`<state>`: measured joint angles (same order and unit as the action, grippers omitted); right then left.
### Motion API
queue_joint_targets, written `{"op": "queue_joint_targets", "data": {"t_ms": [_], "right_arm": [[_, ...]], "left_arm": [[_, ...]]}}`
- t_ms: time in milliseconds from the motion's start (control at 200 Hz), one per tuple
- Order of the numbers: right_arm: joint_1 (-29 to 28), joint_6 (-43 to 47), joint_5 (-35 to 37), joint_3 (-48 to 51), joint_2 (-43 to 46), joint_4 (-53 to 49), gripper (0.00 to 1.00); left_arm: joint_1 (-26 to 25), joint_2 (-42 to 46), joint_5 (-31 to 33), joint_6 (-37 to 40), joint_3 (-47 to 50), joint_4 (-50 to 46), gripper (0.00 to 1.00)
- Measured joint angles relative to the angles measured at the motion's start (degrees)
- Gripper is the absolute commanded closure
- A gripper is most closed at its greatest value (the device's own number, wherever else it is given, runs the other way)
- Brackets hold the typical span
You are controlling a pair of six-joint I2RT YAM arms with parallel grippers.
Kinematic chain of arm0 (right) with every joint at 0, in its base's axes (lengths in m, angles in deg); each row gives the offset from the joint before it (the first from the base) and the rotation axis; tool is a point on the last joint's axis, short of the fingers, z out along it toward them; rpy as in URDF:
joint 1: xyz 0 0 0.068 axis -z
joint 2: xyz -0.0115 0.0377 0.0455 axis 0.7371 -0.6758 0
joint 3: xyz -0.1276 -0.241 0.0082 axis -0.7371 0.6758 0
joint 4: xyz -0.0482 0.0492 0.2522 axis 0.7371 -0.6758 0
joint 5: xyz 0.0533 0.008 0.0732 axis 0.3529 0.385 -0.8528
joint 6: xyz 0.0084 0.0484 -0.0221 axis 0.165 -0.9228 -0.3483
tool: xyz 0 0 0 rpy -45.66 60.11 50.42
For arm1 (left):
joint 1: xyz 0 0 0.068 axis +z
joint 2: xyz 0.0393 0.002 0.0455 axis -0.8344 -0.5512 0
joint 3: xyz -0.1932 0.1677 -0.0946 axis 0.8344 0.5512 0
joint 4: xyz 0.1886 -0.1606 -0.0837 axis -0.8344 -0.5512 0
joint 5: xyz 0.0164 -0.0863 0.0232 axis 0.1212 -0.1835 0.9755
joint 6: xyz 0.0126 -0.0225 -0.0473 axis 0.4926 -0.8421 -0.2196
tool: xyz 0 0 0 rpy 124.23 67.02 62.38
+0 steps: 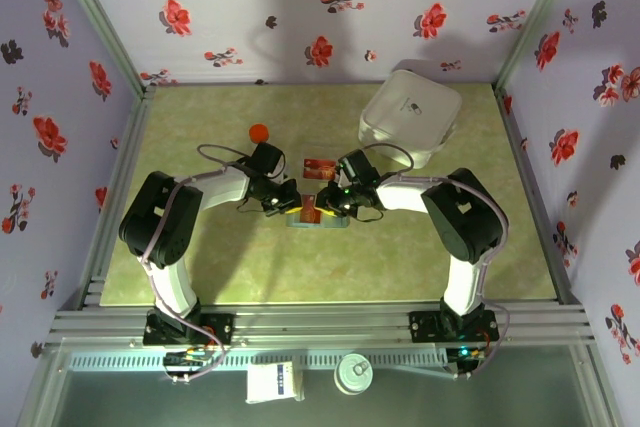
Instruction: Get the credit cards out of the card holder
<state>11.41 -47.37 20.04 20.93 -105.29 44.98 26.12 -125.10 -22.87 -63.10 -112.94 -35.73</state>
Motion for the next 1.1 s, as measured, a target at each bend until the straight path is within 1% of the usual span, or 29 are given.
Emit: {"op": "queue_joint_targets", "data": {"t_ms": [225,555,900,975,1100], "right_arm": [[0.09,-0.87,-1.18,0.02,-0.33,2.05,0.80],[0.61,-2.12,-2.36,0.83,-0.28,5.25,0.89],[2.58,-1.53,-2.27,4.13,3.32,5.05,0.90],[2.86,-1.36,-2.29,4.59,3.80,4.76,0.93],[3.10,-0.44,-2.27,4.72,5.03,4.02,0.94]], "left_arm": [[0.00,0.00,0.00,0.00,0.00,-0.04,1.00],[0.00,0.00,0.02,0.00,0.00,-0.20,1.00],[0.00,0.00,0.00,0.00,0.13,-0.15,1.00],[0.00,0.00,-0.02,0.00,0.35,0.13,1.00],[0.00,0.02,-0.04,0.00,0.46,0.28,1.00]]}}
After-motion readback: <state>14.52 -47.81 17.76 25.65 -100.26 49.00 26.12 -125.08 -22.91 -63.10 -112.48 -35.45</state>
